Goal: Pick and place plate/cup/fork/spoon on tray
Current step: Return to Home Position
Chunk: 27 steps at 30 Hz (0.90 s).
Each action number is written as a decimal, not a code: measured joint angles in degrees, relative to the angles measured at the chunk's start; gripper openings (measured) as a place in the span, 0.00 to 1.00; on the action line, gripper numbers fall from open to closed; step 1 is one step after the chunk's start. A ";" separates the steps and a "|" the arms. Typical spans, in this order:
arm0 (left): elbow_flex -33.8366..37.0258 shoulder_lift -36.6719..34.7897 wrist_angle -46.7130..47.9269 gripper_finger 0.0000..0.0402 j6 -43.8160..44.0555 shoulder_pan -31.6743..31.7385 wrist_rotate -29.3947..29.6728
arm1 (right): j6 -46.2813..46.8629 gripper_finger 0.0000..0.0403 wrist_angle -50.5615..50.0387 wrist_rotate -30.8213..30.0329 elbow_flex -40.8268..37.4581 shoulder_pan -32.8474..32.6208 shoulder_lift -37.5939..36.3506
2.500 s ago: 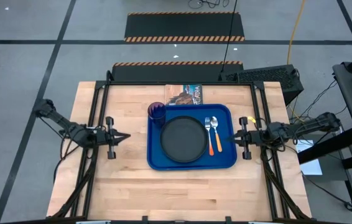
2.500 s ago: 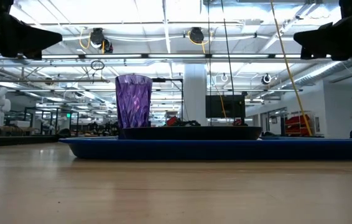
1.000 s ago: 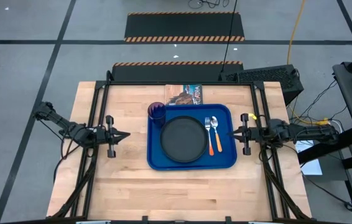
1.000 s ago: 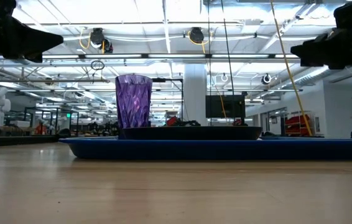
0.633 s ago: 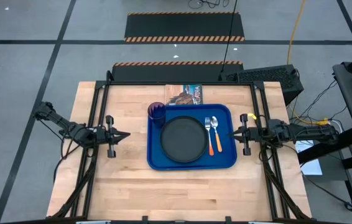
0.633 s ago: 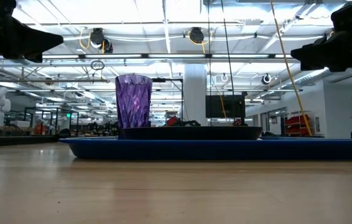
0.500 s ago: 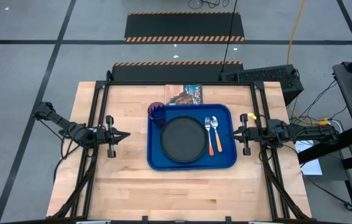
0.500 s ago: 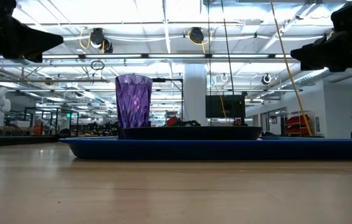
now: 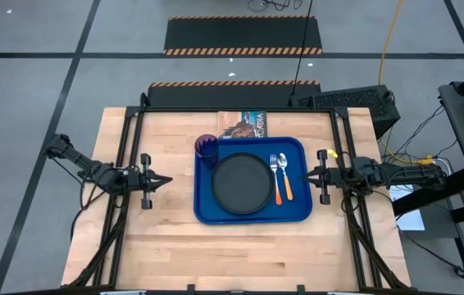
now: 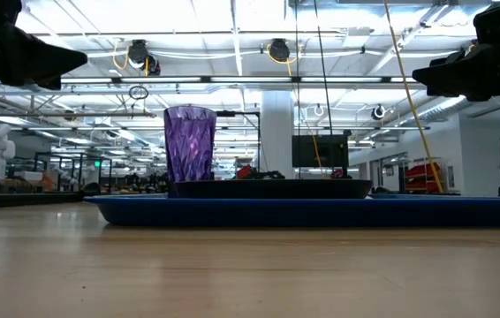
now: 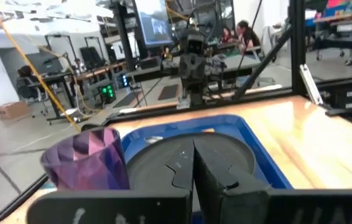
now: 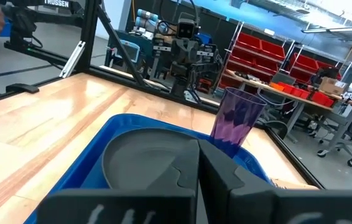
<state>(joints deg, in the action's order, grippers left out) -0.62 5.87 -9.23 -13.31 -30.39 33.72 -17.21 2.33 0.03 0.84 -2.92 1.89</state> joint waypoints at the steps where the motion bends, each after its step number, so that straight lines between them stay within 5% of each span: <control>1: 0.00 0.00 0.45 0.02 0.35 0.00 0.16 | 0.00 0.00 0.02 0.00 0.00 0.00 0.00; 11: 0.00 -0.02 0.45 0.01 -1.65 2.75 -0.94 | 0.00 0.00 0.33 0.02 0.00 0.00 0.00; 27: 0.00 -0.01 5.55 0.01 3.61 18.19 -18.54 | 0.00 0.00 0.40 0.02 0.00 0.00 0.00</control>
<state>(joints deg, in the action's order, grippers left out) -0.62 5.86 -3.68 -9.70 -12.20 15.18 -17.21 2.72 0.05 0.84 -2.92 1.89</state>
